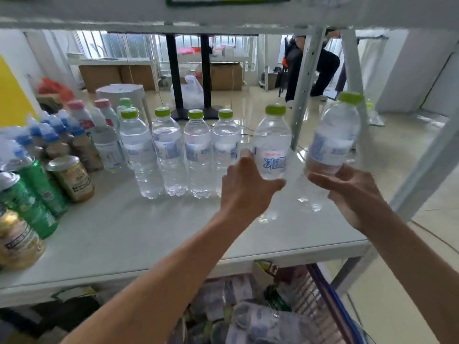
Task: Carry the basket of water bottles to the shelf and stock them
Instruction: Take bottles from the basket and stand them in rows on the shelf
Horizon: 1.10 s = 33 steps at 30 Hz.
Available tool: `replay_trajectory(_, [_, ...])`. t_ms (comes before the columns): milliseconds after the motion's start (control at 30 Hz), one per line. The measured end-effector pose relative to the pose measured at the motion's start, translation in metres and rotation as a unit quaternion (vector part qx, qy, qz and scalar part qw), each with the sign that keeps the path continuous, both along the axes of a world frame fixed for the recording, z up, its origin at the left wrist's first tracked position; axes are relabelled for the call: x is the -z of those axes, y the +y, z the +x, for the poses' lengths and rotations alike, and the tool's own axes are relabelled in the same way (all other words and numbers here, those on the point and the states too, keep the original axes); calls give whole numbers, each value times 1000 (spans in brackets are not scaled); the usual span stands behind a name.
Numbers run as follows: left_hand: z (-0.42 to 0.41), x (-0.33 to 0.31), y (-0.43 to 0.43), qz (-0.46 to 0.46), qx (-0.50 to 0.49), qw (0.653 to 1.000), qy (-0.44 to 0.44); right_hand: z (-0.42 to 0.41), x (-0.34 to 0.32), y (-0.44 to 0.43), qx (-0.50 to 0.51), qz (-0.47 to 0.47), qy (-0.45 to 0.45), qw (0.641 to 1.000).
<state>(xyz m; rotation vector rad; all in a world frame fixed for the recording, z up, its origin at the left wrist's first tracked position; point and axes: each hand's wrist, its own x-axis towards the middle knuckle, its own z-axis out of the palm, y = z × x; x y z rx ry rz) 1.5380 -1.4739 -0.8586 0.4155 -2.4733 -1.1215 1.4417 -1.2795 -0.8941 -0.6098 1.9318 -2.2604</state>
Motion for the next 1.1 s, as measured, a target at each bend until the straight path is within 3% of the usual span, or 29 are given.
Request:
replay_trajectory(367, [-80,48,5,38,-35,998,31,-41,48,-39,32,56,-20,998])
replay_trajectory(500, [-84,49,3,-27,-25,999,5,-55,57,-44,39,67,-12,997])
replay_trajectory(667, [-80,51,2,-237,-40,966,-97,-63,67,-47,26,76,9,997])
replay_trajectory(900, [-73,73,0,-304,-88,938,-140,-71,69,-61,0,104,24,994])
replay_trajectory(1100, [-85,67,-8,-317,-70,928,-180,-78,69,-71,-12,100,27,995])
